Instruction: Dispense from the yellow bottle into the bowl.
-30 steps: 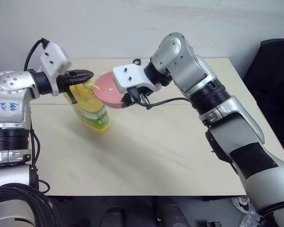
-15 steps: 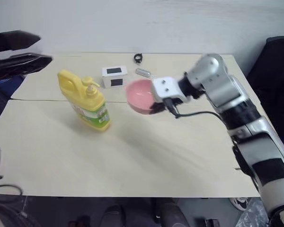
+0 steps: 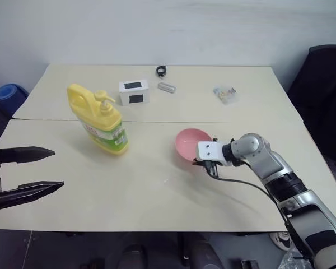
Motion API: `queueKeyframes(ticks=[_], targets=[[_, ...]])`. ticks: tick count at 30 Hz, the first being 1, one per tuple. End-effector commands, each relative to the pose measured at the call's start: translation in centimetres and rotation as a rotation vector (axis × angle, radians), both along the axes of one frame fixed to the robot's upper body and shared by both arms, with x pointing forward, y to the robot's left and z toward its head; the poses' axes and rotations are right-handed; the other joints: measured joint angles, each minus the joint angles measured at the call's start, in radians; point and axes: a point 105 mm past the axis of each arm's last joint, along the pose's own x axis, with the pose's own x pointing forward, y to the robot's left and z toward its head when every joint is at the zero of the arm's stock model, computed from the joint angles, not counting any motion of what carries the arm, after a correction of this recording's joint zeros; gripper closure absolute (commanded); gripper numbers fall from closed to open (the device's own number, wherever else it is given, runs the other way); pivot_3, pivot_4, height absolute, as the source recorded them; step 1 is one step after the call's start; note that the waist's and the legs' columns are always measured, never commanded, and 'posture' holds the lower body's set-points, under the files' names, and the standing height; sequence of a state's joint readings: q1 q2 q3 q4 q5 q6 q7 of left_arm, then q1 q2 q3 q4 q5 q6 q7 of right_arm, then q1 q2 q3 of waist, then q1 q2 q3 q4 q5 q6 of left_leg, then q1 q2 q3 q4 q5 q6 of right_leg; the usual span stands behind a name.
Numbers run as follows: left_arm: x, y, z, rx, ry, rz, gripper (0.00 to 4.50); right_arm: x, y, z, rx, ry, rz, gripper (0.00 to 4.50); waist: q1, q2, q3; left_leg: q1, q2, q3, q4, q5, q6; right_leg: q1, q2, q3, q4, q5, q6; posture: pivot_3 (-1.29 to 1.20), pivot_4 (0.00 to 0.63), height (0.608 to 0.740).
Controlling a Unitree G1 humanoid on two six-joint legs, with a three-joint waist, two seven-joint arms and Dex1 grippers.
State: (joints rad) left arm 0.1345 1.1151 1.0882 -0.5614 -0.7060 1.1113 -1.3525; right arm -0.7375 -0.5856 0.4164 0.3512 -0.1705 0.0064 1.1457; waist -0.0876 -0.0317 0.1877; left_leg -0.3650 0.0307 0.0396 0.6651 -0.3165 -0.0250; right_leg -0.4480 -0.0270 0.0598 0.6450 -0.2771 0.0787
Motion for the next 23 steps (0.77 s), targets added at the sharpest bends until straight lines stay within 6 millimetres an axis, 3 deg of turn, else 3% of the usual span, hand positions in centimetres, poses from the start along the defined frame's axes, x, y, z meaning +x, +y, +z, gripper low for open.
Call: queueKeyframes(ticks=[1, 8, 12, 14, 16, 23], targets=[[-0.2, 0.0, 0.6, 0.021, -0.046, 0.005, 0.36, 0.0, -0.3, 0.7, 0.009, -0.014, 0.008, 3.79, 0.001, 0.000, 0.000, 0.000, 0.000, 0.000, 0.000, 0.000, 0.000, 0.000, 0.000, 0.000, 0.000, 0.000, 0.000, 0.00, 0.150, 0.740], [-0.3, 0.8, 0.6, 0.012, -0.042, 0.028, 0.36, -0.1, -1.8, 5.5, 0.124, 0.076, -0.033, 1.47, 0.001, 0.001, 0.001, -0.001, 0.002, -0.001, -0.001, 0.000, 0.000, 0.000, -0.002, 0.000, 0.000, 0.000, 0.000, 0.00, 0.150, 0.740], [-0.8, 2.8, 1.5, -0.002, -0.041, 0.093, 0.36, -1.5, -5.4, 14.1, 0.355, 0.198, -0.030, 0.17, 0.004, 0.004, 0.007, -0.001, 0.002, -0.002, -0.001, -0.001, 0.000, 0.000, -0.002, -0.002, -0.001, 0.000, 0.001, 0.00, 0.150, 0.740], [-1.1, 4.0, 2.0, -0.016, -0.050, 0.129, 0.36, -2.6, -7.8, 16.5, 0.385, 0.239, -0.051, 0.08, 0.004, 0.004, 0.008, -0.001, 0.002, -0.002, -0.001, -0.001, 0.001, 0.000, -0.003, -0.003, -0.001, 0.000, 0.000, 0.00, 0.150, 0.740], [-1.4, 4.7, 2.7, -0.034, -0.068, 0.149, 0.36, -3.8, -9.6, 17.4, 0.395, 0.277, -0.082, 0.08, 0.010, 0.004, 0.008, -0.001, 0.003, -0.002, -0.002, -0.002, 0.001, 0.000, -0.004, -0.003, -0.003, -0.001, -0.001, 0.00, 0.150, 0.740], [-0.6, 5.6, 2.7, -0.034, -0.115, 0.195, 0.36, -4.2, -11.4, 17.4, 0.430, 0.309, -0.137, 0.08, -0.007, 0.003, 0.008, -0.001, 0.004, 0.002, -0.003, -0.005, 0.000, 0.000, -0.002, -0.003, -0.007, -0.001, -0.002, 0.00, 0.150, 0.740]])
